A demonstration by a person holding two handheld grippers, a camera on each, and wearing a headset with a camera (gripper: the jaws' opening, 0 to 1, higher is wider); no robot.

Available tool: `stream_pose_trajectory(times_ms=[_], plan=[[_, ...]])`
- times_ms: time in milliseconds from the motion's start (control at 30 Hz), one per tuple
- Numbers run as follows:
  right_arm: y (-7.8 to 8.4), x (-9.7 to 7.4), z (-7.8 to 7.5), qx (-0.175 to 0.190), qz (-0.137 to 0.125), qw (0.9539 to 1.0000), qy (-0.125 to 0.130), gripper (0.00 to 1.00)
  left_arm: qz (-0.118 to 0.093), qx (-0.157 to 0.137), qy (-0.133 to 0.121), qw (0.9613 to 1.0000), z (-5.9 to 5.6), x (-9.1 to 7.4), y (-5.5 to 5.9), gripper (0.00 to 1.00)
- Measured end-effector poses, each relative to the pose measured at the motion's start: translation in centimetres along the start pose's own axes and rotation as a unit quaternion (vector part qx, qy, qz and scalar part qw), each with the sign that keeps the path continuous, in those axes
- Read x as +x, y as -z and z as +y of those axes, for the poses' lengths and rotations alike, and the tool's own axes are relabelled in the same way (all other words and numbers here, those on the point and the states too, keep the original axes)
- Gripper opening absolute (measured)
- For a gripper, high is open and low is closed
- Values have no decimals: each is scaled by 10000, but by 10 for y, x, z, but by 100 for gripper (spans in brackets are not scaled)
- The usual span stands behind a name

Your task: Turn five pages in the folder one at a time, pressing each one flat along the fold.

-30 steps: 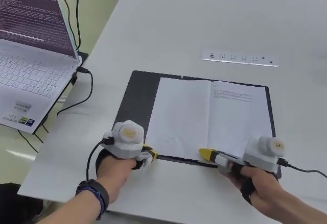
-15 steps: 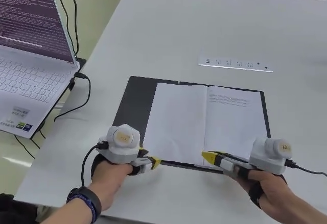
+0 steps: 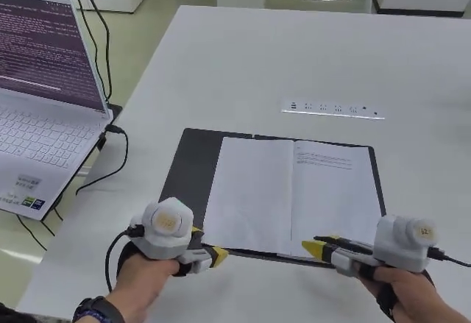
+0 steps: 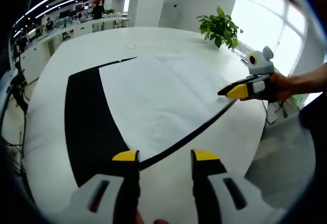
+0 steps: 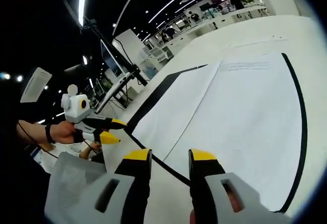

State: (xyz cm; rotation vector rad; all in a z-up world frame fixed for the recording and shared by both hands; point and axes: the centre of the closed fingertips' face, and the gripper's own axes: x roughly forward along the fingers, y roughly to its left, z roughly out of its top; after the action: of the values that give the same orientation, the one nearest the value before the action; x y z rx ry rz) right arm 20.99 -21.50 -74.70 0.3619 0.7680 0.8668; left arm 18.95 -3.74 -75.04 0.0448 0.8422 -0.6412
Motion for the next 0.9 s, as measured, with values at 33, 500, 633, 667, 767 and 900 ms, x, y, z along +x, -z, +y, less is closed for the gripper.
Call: stream_pose_trajectory(times_ms=[33, 500, 633, 667, 767, 900], plan=[[0, -4, 0, -105, 23, 9999, 20, 28, -24, 24, -1, 10000, -1, -3, -1, 40], [-11, -52, -5, -564, -71, 9978, 347, 39, -270, 343, -69, 9990, -6, -30, -18, 50], [-16, -65, -8, -637, -145, 9969, 445, 41, -410, 362, -68, 9985, -6, -39, -28, 53], [-19, -70, -7, -632, -179, 9967, 470, 42, -478, 295, -27, 9984, -7, -42, -31, 55], [-25, -81, -5, -657, -331, 9958, 549, 45, -635, 193, 31, 9978, -9, -48, -38, 61], [-29, -96, -2, -718, -447, 9943, 657, 47, -669, 328, -43, 9972, -10, -58, -39, 62]])
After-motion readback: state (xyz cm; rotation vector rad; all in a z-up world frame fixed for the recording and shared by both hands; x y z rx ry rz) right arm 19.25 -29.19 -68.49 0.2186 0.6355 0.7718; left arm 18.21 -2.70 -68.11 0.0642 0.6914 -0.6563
